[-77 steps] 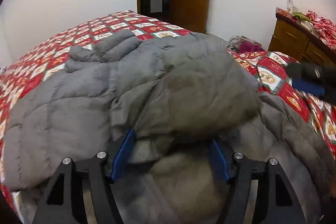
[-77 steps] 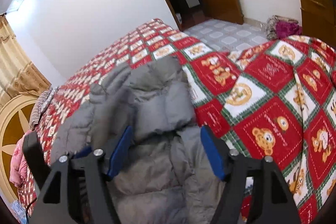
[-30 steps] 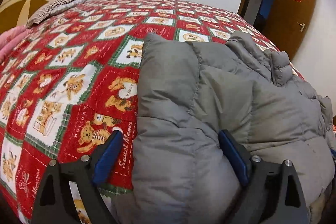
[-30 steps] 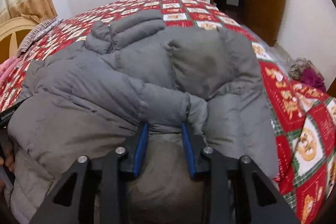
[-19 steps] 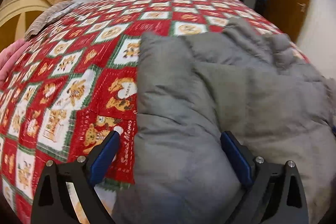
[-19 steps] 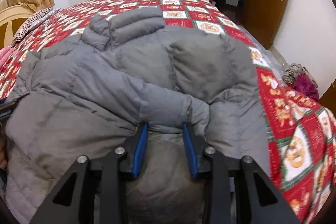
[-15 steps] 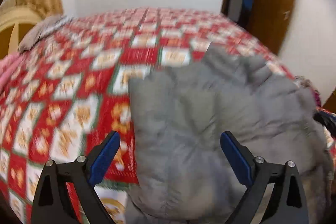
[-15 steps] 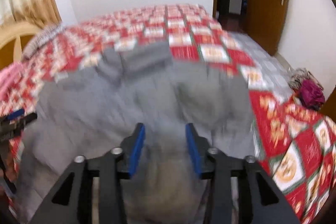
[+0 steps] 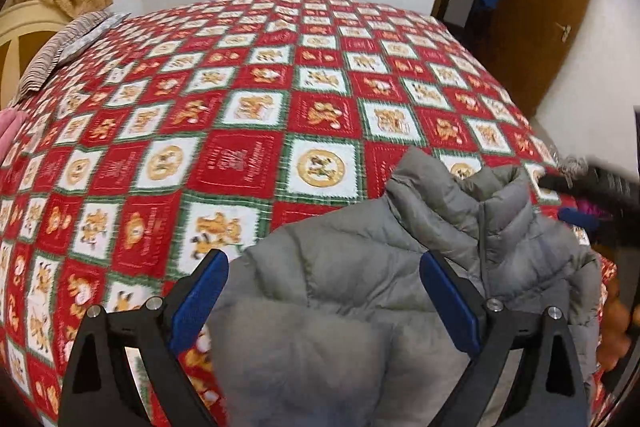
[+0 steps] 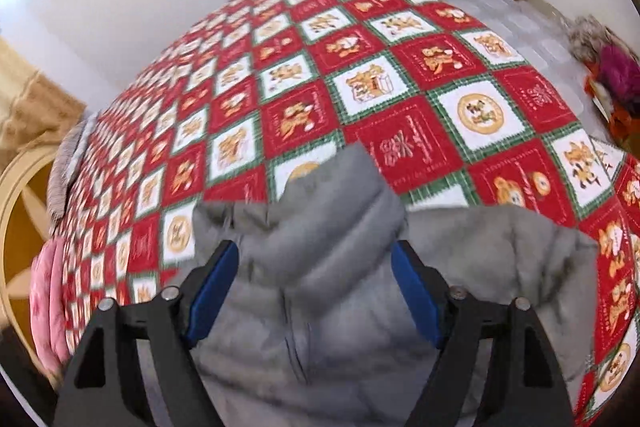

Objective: Fold large clothes

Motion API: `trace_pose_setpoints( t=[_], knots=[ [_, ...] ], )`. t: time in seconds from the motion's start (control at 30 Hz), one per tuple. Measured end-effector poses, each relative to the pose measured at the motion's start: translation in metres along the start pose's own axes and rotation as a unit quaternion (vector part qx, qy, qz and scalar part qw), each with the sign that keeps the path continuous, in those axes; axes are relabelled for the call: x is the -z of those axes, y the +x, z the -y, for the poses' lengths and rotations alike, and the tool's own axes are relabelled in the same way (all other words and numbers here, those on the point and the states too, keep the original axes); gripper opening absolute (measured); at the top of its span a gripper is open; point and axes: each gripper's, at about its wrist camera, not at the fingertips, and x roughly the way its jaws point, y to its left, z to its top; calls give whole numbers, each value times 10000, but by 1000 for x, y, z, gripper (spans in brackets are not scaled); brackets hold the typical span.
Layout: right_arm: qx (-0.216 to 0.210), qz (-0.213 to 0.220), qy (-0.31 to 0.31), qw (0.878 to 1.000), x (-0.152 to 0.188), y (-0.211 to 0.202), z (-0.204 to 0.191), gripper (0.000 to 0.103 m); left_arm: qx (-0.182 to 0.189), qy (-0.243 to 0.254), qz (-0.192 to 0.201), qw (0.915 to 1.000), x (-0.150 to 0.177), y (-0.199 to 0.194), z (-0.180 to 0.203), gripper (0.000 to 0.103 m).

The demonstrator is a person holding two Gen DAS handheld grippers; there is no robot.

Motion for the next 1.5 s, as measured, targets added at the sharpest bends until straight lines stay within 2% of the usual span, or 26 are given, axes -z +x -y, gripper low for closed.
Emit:
trace_pose_setpoints(
  t=[0.1, 0.2, 0.3, 0.37, 0.4, 0.43, 0.53, 0.67, 0.8, 0.87, 0.97, 1.0, 1.07, 1.17, 1.23, 1.33, 1.37, 1.43, 1.5],
  knots=[
    [207, -227, 347, 9989, -12, 25, 0, 81, 119, -138, -88, 9998, 6, 15, 3, 97],
    [488, -483, 215, 9974, -17, 51, -4, 81, 96, -227, -247, 9994, 14, 31, 5, 97],
    [623, -637, 13, 9960, -12, 61, -3, 80, -51, -152, -334, 9993, 24, 45, 10, 97],
    [638, -737, -94, 9952, -5, 58, 3, 68, -135, -65, -330, 9993, 28, 48, 13, 97],
    [634, -784, -122, 9948, -4, 55, 8, 44, -183, -19, -312, 9993, 30, 49, 14, 97],
    [603, -833, -129, 9946, -1, 51, 12, 24, -205, -2, -303, 9993, 32, 49, 14, 97],
    [348, -799, -266, 9958, 6, 27, 29, 14, -150, -8, -267, 9995, 35, 45, 13, 97],
    [540, -614, -661, 9945, 31, 2, 55, 11, -56, -10, -128, 9999, 31, 34, 13, 97],
    [590, -404, -667, 9952, 52, 4, 81, 6, -87, 92, 8, 9999, 17, 24, 26, 97],
    [516, -73, -731, 9960, 61, 1, 87, 5, -94, 281, 76, 9995, 11, 21, 40, 97],
    [147, 660, -709, 9952, 80, 2, 97, 5, -111, 518, 170, 9985, -4, 20, 62, 97],
    [64, 892, -733, 9933, 87, 1, 100, 5, -110, 519, 175, 9984, -10, 21, 68, 97],
    [26, 1037, -716, 9920, 90, -1, 101, 5, 26, 373, 159, 9992, -26, 27, 78, 97],
    [-5, 1069, -723, 9916, 89, -1, 101, 6, 193, 82, 43, 9998, -44, 41, 87, 97],
    [-43, 1097, -717, 9914, 88, -1, 102, 6, 142, -185, -214, 9995, -54, 60, 90, 97],
    [-98, 1124, -703, 9911, 89, -1, 102, 6, -205, -391, -546, 9975, -57, 88, 90, 97],
    [-122, 1130, -696, 9911, 91, -2, 103, 6, -220, -433, -689, 9964, -56, 98, 89, 97],
    [-203, 1138, -655, 9911, 91, -1, 105, 6, -132, -544, -818, 9951, -50, 106, 86, 90],
    [-237, 1138, -630, 9912, 93, -1, 106, 6, 96, -611, -862, 9944, -45, 104, 81, 42]
  ],
)
